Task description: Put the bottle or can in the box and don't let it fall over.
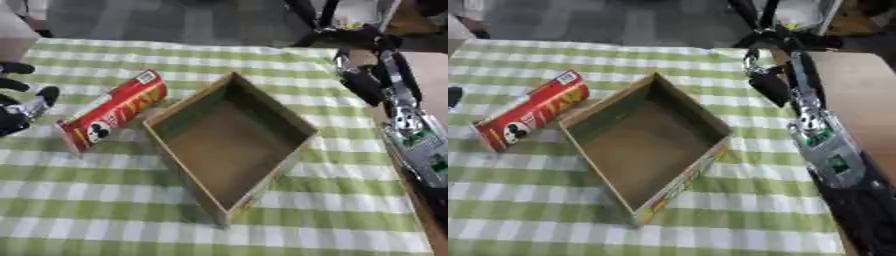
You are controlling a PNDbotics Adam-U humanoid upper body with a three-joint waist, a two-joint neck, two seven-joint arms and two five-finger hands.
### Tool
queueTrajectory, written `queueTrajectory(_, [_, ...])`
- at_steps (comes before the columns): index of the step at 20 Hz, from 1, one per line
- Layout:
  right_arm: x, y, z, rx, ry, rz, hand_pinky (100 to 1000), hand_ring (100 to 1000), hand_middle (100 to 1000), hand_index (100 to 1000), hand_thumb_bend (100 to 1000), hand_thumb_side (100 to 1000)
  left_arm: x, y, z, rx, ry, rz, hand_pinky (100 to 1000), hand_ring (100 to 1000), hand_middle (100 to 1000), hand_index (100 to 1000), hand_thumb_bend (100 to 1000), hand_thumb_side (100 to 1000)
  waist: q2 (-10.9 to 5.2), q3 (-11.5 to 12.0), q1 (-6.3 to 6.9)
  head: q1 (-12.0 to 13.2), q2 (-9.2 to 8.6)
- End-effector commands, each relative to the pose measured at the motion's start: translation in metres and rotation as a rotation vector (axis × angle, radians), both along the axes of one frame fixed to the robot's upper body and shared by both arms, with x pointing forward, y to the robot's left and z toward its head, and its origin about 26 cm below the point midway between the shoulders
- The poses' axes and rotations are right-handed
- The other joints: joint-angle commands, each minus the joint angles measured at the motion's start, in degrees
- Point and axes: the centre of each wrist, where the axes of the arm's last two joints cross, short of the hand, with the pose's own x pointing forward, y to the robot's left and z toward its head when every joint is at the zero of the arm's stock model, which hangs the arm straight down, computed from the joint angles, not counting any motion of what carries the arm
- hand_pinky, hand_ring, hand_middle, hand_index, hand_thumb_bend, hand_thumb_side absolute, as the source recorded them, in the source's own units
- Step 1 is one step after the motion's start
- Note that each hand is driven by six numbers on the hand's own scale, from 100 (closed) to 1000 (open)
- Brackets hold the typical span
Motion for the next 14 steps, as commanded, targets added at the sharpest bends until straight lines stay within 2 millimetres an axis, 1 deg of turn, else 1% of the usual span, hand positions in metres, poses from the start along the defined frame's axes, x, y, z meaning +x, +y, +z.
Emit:
queueTrajectory(1, [0.001,-0.003,0.010,-0.022,-0.029,-0.006,706,991,992,1000,100,491,0.001,0.004,0.011,0.071,-0.038,0.007,688,787,826,826,408,522,0.08,-0.12,-0.05,0.10,-0.62])
queueTrajectory(4, [0.001,-0.003,0.010,-0.021,-0.028,-0.005,706,990,992,1000,100,491,0.001,0.000,0.008,0.120,-0.044,-0.007,691,789,829,829,412,529,0.13,-0.16,-0.05,0.14,-0.64])
queueTrajectory(14, [0.001,-0.001,0.011,-0.020,-0.028,0.000,706,988,991,1000,100,489,0.009,-0.005,-0.001,0.183,-0.014,-0.027,702,796,831,834,432,505,0.38,-0.30,-0.31,0.53,-0.92])
